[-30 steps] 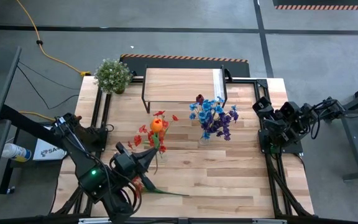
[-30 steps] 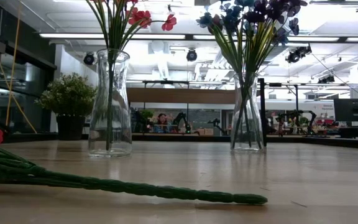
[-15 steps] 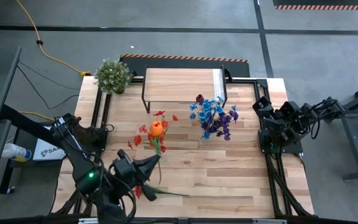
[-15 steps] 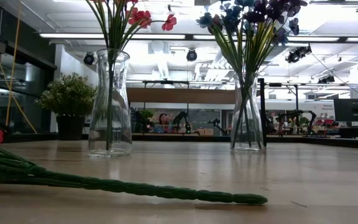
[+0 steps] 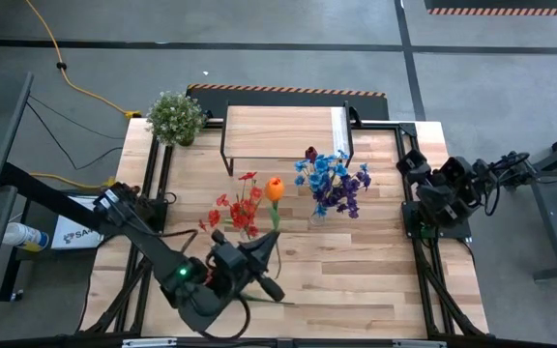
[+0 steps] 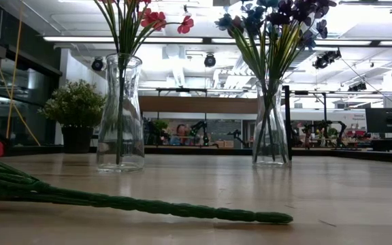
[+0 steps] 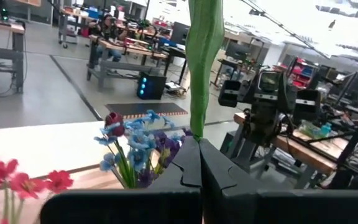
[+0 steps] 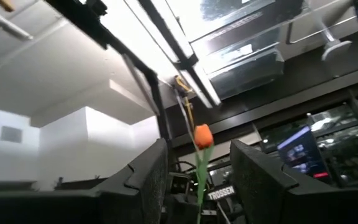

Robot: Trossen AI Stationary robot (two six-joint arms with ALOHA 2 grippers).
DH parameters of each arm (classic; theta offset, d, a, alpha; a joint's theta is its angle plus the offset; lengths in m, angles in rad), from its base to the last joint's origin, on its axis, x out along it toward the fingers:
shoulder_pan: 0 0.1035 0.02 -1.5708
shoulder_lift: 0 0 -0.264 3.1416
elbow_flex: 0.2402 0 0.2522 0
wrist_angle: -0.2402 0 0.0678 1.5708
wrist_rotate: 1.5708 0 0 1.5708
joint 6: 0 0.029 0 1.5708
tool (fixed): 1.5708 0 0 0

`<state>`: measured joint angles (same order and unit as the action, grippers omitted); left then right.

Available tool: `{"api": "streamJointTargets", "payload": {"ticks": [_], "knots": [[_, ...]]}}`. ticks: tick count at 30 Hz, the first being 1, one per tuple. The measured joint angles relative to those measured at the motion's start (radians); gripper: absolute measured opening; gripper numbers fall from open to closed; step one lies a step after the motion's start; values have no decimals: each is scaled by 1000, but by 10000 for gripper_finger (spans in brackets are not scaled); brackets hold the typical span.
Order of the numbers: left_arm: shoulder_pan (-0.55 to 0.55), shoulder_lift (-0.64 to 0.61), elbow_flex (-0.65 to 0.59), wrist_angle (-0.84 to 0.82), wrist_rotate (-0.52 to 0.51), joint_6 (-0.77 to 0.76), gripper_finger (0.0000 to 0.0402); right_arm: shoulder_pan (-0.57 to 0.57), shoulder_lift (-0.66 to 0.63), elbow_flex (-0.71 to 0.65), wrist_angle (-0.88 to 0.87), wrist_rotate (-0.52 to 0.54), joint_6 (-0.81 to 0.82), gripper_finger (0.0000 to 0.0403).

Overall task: Pick and place flowers into a vace then onto a shelf
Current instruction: Put the orange tulip into the left transparent vase

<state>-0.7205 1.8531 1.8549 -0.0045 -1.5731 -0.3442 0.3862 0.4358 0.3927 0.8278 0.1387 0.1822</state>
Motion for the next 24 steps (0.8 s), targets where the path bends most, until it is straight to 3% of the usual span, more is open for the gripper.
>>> {"api": "streamJointTargets", "payload": {"ticks": [10, 17, 24], "knots": [[-43, 59, -1, -5, 3, 56, 20, 0, 0, 0, -15, -41, 0, 165], [-29, 61, -1, -131, 3, 84, 20, 0, 0, 0, -15, -41, 0, 165], [-11, 60, -1, -269, 3, 19, 20, 0, 0, 0, -16, -41, 0, 165]]}}
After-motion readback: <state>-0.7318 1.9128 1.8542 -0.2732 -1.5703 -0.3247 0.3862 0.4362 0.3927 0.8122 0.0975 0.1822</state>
